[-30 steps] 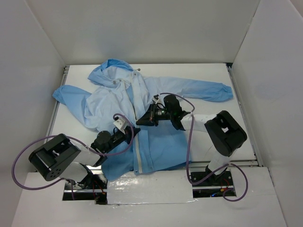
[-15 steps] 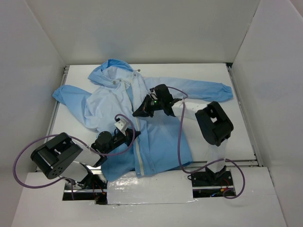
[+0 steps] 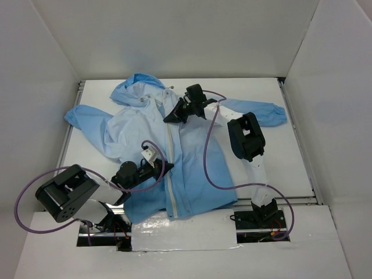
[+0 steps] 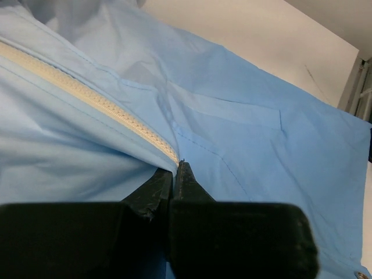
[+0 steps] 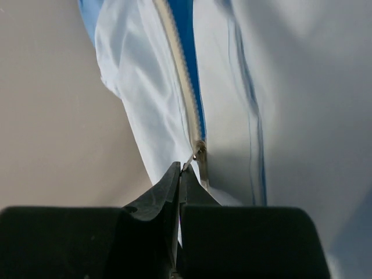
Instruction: Zip up the jacket
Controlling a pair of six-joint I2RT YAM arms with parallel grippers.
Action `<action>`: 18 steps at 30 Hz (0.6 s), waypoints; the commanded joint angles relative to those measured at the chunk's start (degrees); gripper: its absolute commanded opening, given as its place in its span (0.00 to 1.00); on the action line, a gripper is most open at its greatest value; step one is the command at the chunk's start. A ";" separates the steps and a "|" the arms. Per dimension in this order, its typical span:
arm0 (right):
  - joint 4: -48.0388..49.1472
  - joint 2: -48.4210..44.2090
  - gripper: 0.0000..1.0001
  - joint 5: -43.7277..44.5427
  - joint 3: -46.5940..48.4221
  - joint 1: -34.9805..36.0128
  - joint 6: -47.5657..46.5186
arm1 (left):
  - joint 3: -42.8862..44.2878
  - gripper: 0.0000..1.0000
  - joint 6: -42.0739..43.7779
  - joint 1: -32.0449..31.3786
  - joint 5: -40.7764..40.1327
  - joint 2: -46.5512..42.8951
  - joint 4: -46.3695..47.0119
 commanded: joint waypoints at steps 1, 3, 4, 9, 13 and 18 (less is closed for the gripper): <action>3.25 2.46 0.00 7.85 7.86 -4.70 0.38 | -0.42 0.00 -1.44 -1.58 14.93 -3.46 29.48; 5.09 3.42 0.00 6.97 9.63 -6.36 1.08 | 0.45 0.00 -0.91 -1.58 17.57 -4.96 26.32; 5.71 3.60 0.00 6.53 11.56 -6.63 1.17 | 0.89 0.00 -0.65 -1.58 20.89 -6.62 24.57; 7.82 4.66 0.00 5.91 19.90 -9.52 0.73 | 5.90 0.00 -0.55 -1.58 30.14 -10.32 12.27; 9.49 5.45 0.00 5.82 24.39 -12.60 1.96 | 6.79 0.00 0.14 -1.58 32.70 -11.11 8.75; 10.46 6.50 0.00 5.12 28.00 -17.17 2.84 | 8.19 0.00 1.29 -1.58 36.83 -9.72 4.25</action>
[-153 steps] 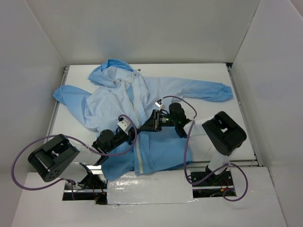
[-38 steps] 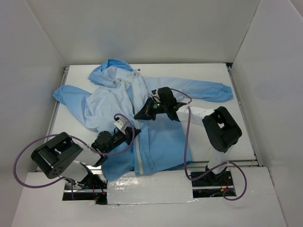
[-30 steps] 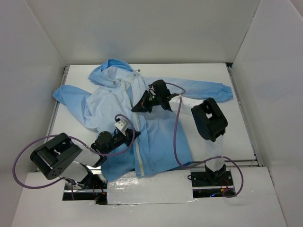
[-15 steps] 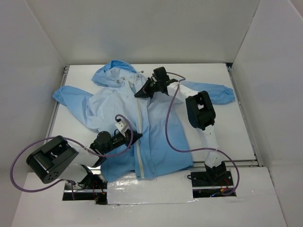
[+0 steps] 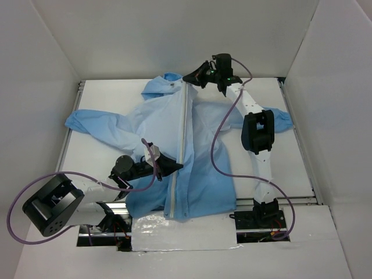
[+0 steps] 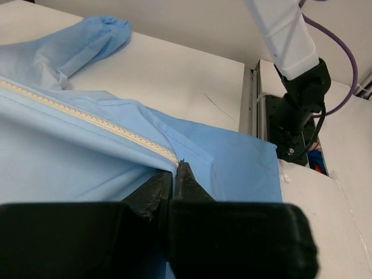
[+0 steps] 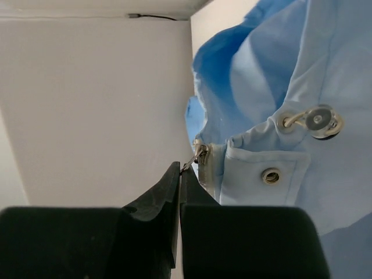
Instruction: Zip up the jacket
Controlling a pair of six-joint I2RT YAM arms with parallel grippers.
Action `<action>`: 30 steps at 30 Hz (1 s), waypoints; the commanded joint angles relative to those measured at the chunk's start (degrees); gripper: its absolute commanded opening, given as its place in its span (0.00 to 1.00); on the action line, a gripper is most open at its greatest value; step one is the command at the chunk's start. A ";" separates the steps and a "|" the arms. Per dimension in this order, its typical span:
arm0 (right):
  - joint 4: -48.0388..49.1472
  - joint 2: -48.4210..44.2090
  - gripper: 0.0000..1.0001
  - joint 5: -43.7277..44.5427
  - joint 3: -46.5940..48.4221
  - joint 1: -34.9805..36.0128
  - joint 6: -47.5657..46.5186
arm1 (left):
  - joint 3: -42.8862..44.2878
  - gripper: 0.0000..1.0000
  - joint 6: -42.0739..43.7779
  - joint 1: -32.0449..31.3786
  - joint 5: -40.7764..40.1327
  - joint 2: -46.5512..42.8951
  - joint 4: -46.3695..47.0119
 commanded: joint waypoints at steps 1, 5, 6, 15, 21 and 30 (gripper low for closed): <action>8.36 1.30 0.00 6.28 4.84 -5.63 0.72 | 1.88 0.00 0.42 -1.60 15.65 0.41 7.64; 8.36 1.48 0.00 5.05 6.60 -9.06 0.73 | -0.22 0.00 -0.46 -1.60 13.91 2.61 9.83; 8.27 1.39 0.00 4.78 7.12 -9.42 0.64 | -0.58 0.00 -0.20 -1.60 9.64 2.87 9.40; 16.79 3.41 0.00 -0.48 12.04 -10.83 -0.77 | 10.57 0.12 -0.11 -1.08 -10.25 8.22 -7.65; 16.53 4.13 0.78 -4.71 15.15 -11.27 -1.73 | 14.00 0.99 -5.12 0.16 -28.35 8.07 -12.12; -14.91 -27.84 1.00 11.52 0.48 -9.61 -27.81 | 41.22 0.99 -8.99 5.24 -70.46 -4.42 -75.45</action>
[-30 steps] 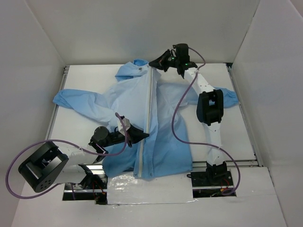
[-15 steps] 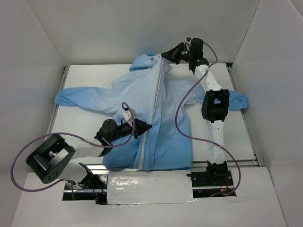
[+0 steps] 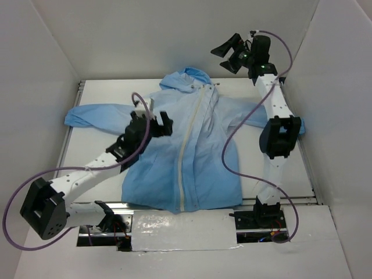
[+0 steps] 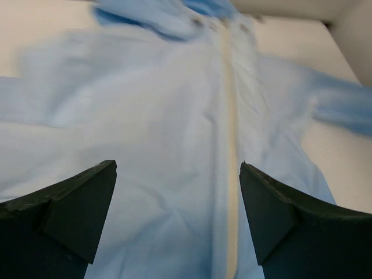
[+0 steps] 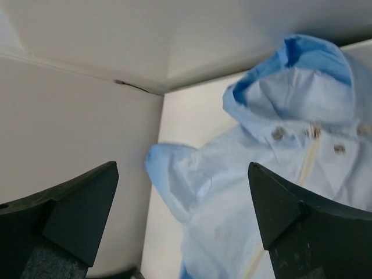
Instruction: Zip up the jacket
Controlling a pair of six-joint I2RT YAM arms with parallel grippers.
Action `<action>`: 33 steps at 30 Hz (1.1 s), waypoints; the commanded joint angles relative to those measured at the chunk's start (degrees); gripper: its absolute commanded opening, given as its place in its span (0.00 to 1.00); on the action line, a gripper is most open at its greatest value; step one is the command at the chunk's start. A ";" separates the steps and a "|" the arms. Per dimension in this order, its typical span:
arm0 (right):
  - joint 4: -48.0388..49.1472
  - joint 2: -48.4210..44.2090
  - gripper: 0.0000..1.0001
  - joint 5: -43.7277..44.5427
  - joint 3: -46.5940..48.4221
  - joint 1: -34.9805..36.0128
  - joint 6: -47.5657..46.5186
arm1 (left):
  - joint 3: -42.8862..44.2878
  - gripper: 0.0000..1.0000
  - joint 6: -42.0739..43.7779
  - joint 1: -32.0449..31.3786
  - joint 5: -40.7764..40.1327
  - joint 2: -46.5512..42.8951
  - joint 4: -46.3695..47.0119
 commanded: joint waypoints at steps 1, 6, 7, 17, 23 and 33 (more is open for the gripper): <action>-13.02 -23.03 1.00 10.68 -6.40 2.11 -15.28 | 13.76 0.99 -3.48 4.96 -22.20 -3.13 -28.86; -18.31 -54.49 1.00 21.94 -32.55 6.15 -23.73 | 25.13 0.99 -14.83 14.11 -23.29 -8.12 -47.18; -18.66 -58.36 1.00 23.52 -35.75 7.20 -24.35 | 24.87 0.99 -14.30 14.55 -23.64 -12.58 -46.32; -39.83 -98.71 1.00 36.36 -53.45 7.39 -26.98 | 25.76 0.99 0.54 14.91 -36.22 -33.52 -57.03; -49.16 -108.05 1.00 43.48 -50.72 10.90 -27.79 | 18.02 0.99 3.10 15.00 -29.27 -45.05 -56.77; -48.81 -108.06 1.00 45.43 -50.99 12.93 -26.73 | 14.77 0.99 3.54 14.99 -29.18 -45.32 -59.15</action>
